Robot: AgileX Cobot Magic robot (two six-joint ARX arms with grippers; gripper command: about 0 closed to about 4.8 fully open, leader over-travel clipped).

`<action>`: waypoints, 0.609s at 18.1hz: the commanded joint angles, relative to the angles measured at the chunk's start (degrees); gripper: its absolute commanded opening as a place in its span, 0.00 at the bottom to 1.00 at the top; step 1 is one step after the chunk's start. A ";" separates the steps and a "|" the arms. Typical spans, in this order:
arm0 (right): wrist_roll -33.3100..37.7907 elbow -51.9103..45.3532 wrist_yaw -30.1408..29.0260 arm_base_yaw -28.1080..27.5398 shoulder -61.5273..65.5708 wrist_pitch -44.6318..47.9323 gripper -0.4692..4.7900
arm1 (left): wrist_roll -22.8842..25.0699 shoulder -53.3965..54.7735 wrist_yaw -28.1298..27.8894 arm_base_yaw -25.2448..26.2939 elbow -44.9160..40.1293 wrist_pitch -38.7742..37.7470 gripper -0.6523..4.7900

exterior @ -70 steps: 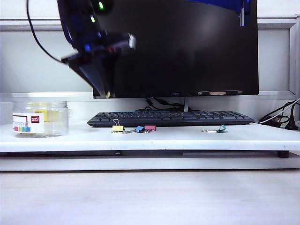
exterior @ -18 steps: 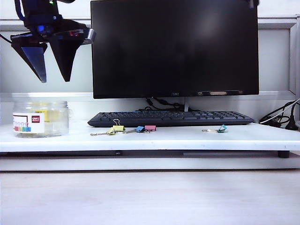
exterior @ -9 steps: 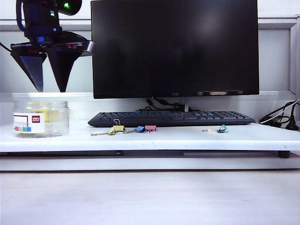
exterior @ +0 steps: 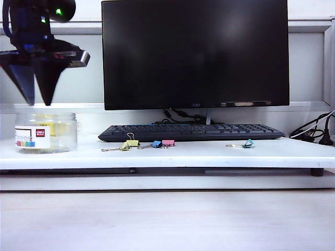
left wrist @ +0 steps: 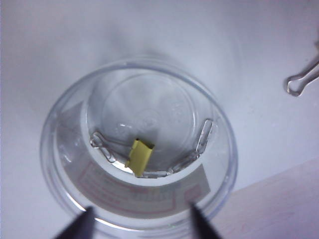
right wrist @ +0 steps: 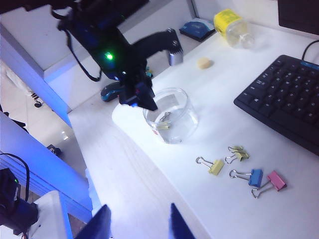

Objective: Take the clips out of the round transparent plastic box and place them on the table.

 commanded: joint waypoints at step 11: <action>-1.16 0.00 -0.07 0.02 0.17 -0.42 0.38 | 1.16 3.34 0.24 0.02 -0.26 1.14 0.56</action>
